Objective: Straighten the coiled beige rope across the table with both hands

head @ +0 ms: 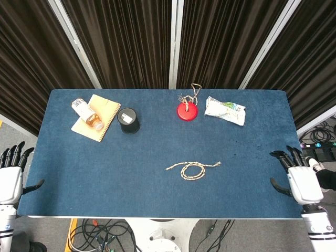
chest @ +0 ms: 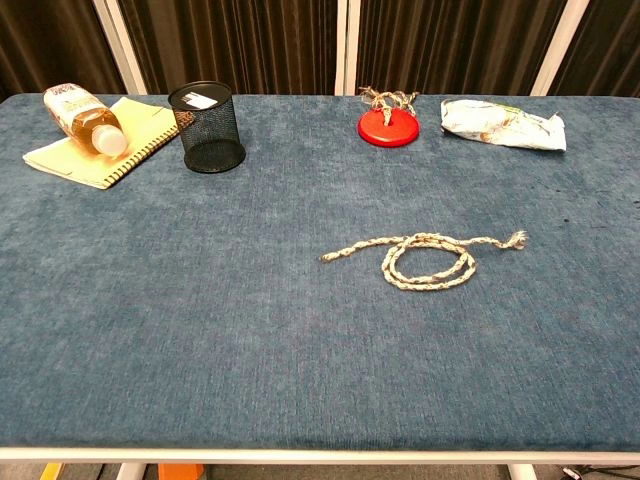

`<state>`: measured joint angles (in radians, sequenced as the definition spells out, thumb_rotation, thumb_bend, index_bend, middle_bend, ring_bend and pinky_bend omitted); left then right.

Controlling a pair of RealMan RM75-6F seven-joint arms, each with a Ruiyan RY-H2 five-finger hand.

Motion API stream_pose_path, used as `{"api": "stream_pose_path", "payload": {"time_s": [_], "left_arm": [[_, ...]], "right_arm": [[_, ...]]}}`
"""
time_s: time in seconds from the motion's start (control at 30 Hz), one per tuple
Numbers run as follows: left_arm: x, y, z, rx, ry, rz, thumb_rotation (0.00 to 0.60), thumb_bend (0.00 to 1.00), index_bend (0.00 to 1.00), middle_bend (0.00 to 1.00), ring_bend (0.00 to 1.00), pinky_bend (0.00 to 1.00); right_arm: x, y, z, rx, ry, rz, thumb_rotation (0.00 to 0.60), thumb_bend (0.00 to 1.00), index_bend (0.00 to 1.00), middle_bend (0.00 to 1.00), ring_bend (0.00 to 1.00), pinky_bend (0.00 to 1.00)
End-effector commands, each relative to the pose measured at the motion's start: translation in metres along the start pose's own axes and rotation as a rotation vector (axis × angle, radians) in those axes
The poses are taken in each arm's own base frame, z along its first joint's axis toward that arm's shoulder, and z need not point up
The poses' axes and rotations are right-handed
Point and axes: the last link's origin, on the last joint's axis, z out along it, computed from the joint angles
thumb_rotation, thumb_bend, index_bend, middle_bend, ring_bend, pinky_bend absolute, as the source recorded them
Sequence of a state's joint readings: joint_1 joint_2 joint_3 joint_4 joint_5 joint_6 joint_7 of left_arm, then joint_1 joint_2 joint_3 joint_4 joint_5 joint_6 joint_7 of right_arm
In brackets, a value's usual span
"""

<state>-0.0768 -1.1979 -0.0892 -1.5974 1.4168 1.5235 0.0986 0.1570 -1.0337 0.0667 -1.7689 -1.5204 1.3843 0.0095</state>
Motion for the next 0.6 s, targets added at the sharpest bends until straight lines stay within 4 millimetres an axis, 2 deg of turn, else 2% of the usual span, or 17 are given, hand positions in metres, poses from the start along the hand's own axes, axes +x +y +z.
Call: {"api": "stream_pose_path", "payload": {"time_s": [0.03, 0.3, 0.5, 0.6], "left_arm": [[-0.002, 0.001, 0.0, 0.0, -0.008, -0.007, 0.6, 0.06, 0.16, 0.0, 0.0, 0.0], [-0.008, -0.002, -0.001, 0.017, -0.047, -0.011, 0.6, 0.06, 0.17, 0.0, 0.0, 0.0], [-0.01, -0.003, 0.001, 0.024, -0.058, -0.007, 0.6, 0.06, 0.17, 0.0, 0.0, 0.0], [-0.011, -0.005, 0.002, 0.027, -0.061, -0.008, 0.6, 0.06, 0.17, 0.0, 0.0, 0.0]], "right_arm": [[-0.016, -0.016, 0.025, 0.062, -0.084, -0.007, 0.6, 0.22, 0.26, 0.2, 0.04, 0.06], [-0.069, -0.055, 0.09, 0.169, -0.224, -0.007, 0.6, 0.22, 0.4, 0.21, 0.04, 0.07], [-0.102, -0.071, 0.119, 0.177, -0.268, -0.012, 0.6, 0.23, 0.45, 0.21, 0.04, 0.07], [-0.115, -0.075, 0.125, 0.174, -0.285, -0.022, 0.6, 0.26, 0.47, 0.21, 0.04, 0.07]]}}
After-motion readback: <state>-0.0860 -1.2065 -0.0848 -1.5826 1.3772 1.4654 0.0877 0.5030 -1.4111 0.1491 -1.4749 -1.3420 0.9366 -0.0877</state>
